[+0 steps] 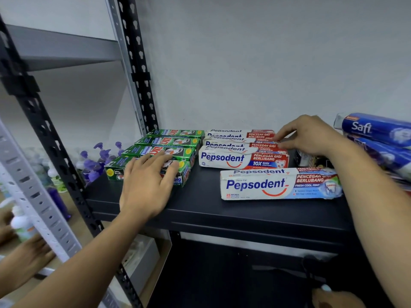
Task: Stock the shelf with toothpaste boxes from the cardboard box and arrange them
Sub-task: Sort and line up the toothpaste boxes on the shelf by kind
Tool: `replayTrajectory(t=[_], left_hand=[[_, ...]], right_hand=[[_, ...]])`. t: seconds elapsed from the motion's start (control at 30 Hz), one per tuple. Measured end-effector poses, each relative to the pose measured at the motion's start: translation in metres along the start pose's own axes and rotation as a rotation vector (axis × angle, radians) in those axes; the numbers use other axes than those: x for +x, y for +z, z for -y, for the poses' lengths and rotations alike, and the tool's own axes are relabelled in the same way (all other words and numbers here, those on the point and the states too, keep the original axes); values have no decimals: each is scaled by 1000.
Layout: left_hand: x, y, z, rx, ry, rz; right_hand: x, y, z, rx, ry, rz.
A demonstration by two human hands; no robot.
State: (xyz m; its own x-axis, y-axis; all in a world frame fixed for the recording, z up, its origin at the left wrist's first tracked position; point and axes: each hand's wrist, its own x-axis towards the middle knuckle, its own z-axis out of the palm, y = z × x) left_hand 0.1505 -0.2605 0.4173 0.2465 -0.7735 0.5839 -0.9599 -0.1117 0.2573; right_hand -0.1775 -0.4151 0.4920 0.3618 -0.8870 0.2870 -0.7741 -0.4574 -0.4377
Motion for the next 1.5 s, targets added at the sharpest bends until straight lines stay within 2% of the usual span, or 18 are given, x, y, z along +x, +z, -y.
replayTrajectory(t=[0.4,0.57,0.7,0.9,1.0,1.07,1.17,1.33,1.5], left_hand=[[0,1,1,7,6,-1],[1,1,1,16,15,-5],[0,0,1,23,15,0],[-1,-3,-2,28,13,8],[-3,-3,-3,20,14,11],[-3,-5,-3,10,11,8],[-4,-7,-4,-14,11,2],[-7,-6,-4,-39,23,-48],[-15,-12,-19,4,206,-130]], right_hand=[[2,3,2,-56,-38,-51],[-27,-12,9,104,-58,-219],[-71,-22,5,131,-63,-309],[-134,-9,-5,33,-105,-162],[-145,1,-5,-32,-149,-137],[-148,13,-3,-41,-163,-189],[-149,31,6,57,-129,-285],[-139,46,32,199,-65,-300],[-135,49,39,229,90,-292]])
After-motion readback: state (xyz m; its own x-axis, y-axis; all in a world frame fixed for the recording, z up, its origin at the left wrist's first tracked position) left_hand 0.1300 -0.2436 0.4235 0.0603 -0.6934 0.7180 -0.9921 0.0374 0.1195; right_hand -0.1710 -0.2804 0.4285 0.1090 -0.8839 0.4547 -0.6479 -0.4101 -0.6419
